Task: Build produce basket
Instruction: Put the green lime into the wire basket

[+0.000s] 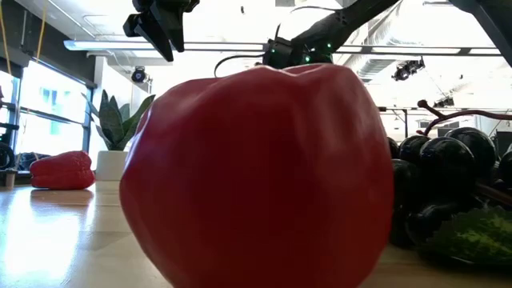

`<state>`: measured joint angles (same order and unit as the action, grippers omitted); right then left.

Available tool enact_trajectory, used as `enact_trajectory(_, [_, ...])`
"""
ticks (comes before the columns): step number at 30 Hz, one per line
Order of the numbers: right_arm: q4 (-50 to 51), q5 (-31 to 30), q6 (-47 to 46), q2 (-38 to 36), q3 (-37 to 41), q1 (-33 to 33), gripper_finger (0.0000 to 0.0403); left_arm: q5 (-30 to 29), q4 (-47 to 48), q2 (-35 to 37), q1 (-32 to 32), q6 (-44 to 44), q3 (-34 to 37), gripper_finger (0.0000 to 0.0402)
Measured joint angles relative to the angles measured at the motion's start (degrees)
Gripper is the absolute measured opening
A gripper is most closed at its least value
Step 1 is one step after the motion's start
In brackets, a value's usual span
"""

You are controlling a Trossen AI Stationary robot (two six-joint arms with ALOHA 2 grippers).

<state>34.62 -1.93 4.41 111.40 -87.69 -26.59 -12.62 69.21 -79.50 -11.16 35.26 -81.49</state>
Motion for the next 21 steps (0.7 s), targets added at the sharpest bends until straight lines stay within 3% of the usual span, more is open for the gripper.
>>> enact_trajectory(12, [15.60,0.39,-8.75,-0.18,-8.43,1.73,0.0213,-0.59,0.09,0.00,-0.11,-11.57,0.36,0.0184])
enact_trajectory(21, [19.83,0.42,-15.83,-0.38,-9.06,4.14,0.0198,3.83,0.50,1.47,-0.11,-12.03,9.18,0.0184])
